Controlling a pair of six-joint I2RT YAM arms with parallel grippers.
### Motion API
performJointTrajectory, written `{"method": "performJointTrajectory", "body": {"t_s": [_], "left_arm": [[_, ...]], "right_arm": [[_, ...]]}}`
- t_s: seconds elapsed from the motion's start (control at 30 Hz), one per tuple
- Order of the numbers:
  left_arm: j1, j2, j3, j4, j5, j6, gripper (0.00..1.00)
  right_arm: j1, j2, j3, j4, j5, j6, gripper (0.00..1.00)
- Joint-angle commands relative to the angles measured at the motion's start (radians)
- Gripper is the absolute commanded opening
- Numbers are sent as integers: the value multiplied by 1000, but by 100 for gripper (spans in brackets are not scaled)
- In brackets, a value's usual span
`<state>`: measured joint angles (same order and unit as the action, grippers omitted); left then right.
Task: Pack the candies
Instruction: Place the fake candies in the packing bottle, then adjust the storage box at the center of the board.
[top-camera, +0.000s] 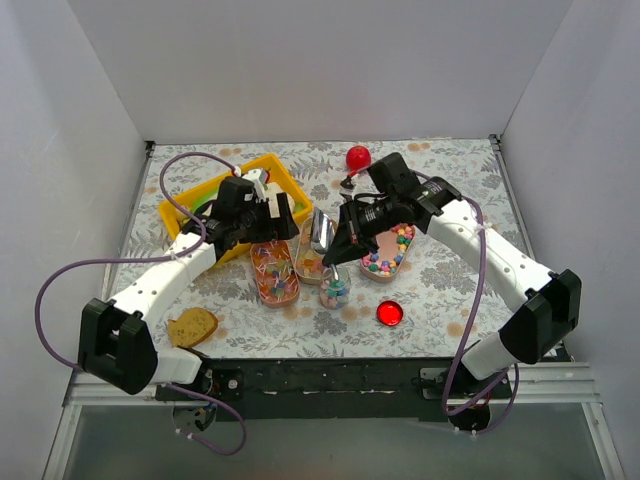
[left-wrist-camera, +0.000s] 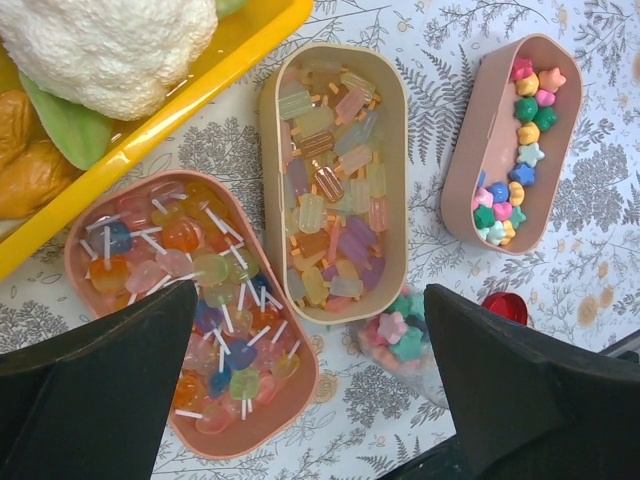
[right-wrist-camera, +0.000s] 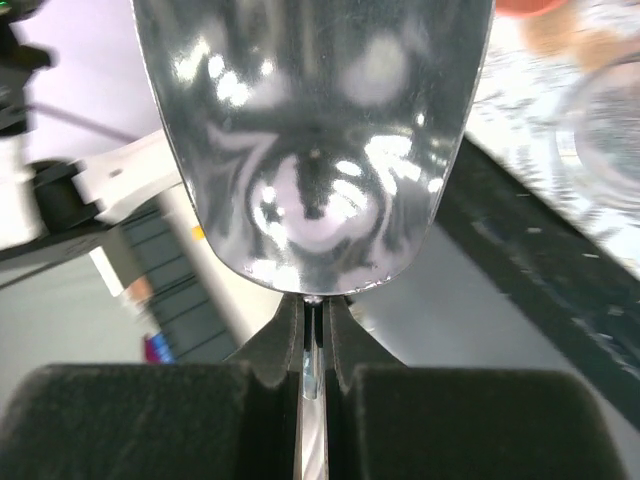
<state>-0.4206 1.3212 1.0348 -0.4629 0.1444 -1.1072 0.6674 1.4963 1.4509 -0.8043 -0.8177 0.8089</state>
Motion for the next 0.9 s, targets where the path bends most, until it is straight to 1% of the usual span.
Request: {"method": "performJointTrajectory", "body": {"t_s": [0.0, 0.03, 0.07, 0.1, 0.13, 0.17, 0.23, 0.27, 0.3, 0.43, 0.5, 0.53, 0.63, 0.7, 0.73, 0.87], "left_arm": [[3, 33, 27, 23, 69, -3, 93], [2, 44, 21, 32, 75, -3, 91], [-3, 74, 22, 43, 72, -3, 86], [-9, 87, 24, 49, 67, 3, 83], [-13, 104, 24, 58, 41, 3, 81], [-17, 130, 28, 79, 35, 7, 75], [-27, 156, 33, 104, 5, 24, 70], [-32, 168, 47, 125, -5, 29, 67], [-38, 199, 54, 132, -12, 35, 60], [-60, 301, 114, 133, -63, 67, 52], [-79, 335, 145, 130, -101, 82, 46], [-84, 372, 157, 125, -112, 90, 42], [-99, 433, 209, 96, -127, 109, 34], [-104, 461, 228, 84, -132, 116, 33], [-104, 487, 246, 64, -164, 113, 33], [-106, 518, 269, 35, -184, 110, 27]], "right_arm": [[-14, 25, 59, -202, 192, -177, 1], [-17, 24, 46, -182, 189, -159, 1], [-22, 13, 10, -162, 178, -146, 1], [-26, 9, -4, -144, 175, -137, 1], [-31, 5, -23, -116, 172, -132, 1], [-41, 4, -44, -110, 175, -131, 1], [-58, 8, -53, -107, 184, -132, 1], [-78, 15, -55, -102, 183, -135, 1], [-86, 18, -50, -102, 183, -137, 1], [-117, 44, -9, -93, 158, -140, 1], [-124, 65, 9, -98, 141, -149, 1], [-127, 77, 25, -98, 135, -154, 1], [-135, 90, 28, -99, 112, -166, 1], [-141, 93, 25, -99, 103, -172, 1], [-147, 91, 19, -99, 101, -177, 1], [-166, 91, 8, -96, 86, -189, 1]]}}
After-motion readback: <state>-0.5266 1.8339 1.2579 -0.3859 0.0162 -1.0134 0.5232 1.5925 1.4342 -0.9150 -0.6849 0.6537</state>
